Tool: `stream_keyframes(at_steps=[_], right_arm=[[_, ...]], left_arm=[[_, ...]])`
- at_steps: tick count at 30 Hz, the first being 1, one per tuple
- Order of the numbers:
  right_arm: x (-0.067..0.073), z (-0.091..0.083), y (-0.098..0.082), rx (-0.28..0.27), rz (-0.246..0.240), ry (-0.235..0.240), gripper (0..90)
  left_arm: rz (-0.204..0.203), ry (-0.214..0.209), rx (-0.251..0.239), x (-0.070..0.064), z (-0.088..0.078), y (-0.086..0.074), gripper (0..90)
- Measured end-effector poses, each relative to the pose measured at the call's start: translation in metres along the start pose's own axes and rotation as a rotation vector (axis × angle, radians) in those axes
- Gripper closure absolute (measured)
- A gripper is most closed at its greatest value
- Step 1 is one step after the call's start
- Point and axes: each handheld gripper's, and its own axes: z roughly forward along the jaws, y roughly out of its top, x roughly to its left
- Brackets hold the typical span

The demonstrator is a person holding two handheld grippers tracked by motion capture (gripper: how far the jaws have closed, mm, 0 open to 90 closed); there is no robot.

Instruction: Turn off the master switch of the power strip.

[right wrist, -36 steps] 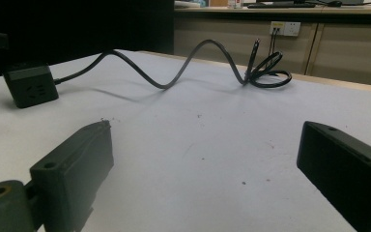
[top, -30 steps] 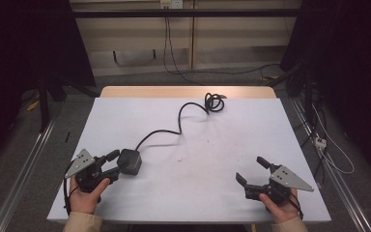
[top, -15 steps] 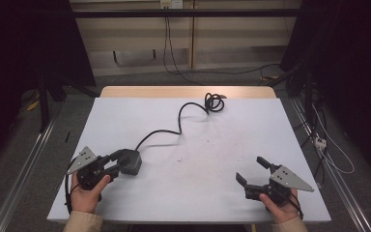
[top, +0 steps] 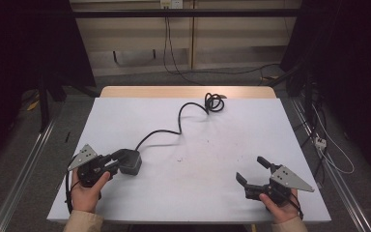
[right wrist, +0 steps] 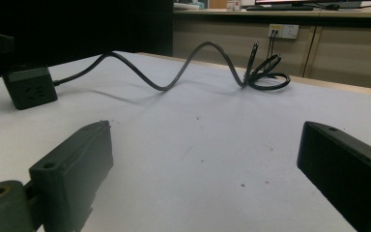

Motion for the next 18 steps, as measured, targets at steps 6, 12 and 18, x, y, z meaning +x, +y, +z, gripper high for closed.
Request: stream_keyframes(at_steps=[6,12,18], right_arm=[[-0.0001,-0.0002,0.0002,-0.002,-0.002,-0.001,4.7],[0.0000,0.0001,0.0003,-0.003,-0.005,0.001,4.7],[0.0000,-0.0001,0.0003,-0.003,-0.005,0.001,4.7]], left_arm=[[0.005,-0.001,0.020,0.0000,0.0025,0.0010,73.9],[-0.004,0.013,0.044,0.0014,0.0045,0.0007,76.3],[-0.010,0.021,0.050,0.0022,0.0044,0.0009,78.7]])
